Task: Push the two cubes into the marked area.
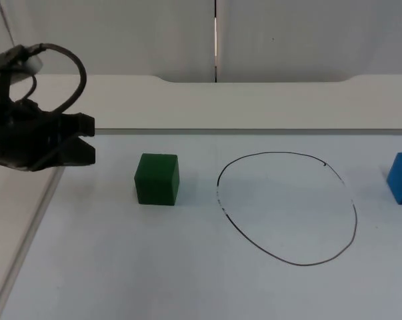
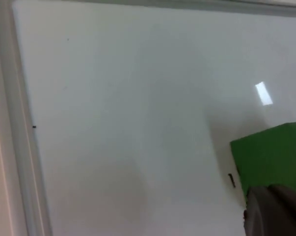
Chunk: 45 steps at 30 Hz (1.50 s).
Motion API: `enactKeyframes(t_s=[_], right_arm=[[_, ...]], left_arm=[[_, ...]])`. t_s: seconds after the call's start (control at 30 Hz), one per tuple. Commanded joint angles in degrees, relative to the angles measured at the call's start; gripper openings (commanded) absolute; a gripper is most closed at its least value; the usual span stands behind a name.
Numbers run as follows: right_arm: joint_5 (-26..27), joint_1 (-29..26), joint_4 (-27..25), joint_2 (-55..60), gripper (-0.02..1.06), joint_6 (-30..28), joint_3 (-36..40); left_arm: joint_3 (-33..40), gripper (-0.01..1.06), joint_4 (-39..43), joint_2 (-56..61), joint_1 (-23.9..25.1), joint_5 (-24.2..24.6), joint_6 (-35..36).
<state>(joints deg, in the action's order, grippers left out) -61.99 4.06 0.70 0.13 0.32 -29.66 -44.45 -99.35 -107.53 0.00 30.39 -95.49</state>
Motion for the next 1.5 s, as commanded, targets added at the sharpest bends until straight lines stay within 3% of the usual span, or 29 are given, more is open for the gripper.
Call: enactKeyframes(t_s=[0.0, 0.2, 0.5, 1.47], right_arm=[[0.2, -0.3, 0.1, -0.1, 1.05, -0.3, 0.2], [0.2, -0.3, 0.1, -0.1, 1.05, -0.3, 0.2], [0.2, -0.3, 0.1, -0.1, 1.05, -0.3, 0.2], [0.2, -0.3, 0.0, -0.1, 1.05, -0.3, 0.2]], left_arm=[[-1.2, 0.01, -0.6, -2.2, -0.4, 0.4, -0.1], [-4.6, 0.01, -0.6, -6.3, -2.7, -0.1, -0.1], [-9.1, 0.01, -0.6, -9.8, -8.1, -8.8, 0.0], [-11.6, 0.0, -0.6, -13.1, -10.8, -10.2, 0.6]])
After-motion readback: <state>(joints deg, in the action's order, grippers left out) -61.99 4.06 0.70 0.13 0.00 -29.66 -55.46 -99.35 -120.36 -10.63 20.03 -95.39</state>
